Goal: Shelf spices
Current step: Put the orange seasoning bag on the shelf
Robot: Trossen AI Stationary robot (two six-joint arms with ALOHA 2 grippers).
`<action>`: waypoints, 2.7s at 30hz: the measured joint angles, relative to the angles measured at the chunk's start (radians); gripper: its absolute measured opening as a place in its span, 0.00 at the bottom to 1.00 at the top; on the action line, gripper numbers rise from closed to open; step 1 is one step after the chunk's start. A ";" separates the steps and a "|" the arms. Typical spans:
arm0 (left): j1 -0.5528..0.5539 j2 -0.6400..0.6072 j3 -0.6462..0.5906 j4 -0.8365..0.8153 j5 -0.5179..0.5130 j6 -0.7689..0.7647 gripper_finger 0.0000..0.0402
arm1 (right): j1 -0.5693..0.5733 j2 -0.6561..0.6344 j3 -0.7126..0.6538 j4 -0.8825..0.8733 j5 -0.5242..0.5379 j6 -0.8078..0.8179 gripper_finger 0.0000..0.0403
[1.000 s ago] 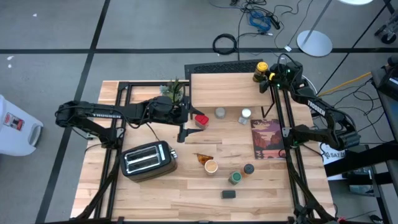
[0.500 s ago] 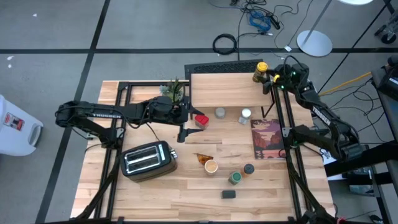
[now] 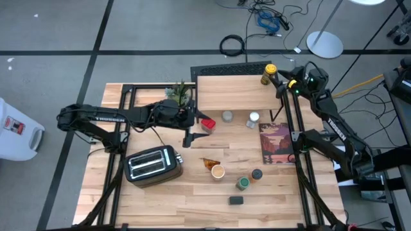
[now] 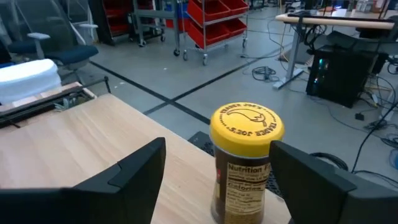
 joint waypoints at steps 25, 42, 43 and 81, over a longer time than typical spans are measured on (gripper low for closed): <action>-0.025 0.000 0.000 -0.095 0.000 -0.009 0.80 | 0.018 -0.375 0.000 -0.117 -0.361 0.213 0.68; -0.141 0.027 0.001 -0.261 0.006 -0.036 0.80 | 0.202 -0.493 0.000 -0.163 -0.434 0.353 0.68; -0.150 0.038 0.001 -0.262 0.009 -0.037 0.80 | 0.207 -0.493 0.000 -0.170 -0.430 0.345 0.68; -0.177 0.224 0.001 -0.223 -0.023 -0.134 0.66 | 0.478 -0.398 0.001 -0.334 -0.294 0.272 0.68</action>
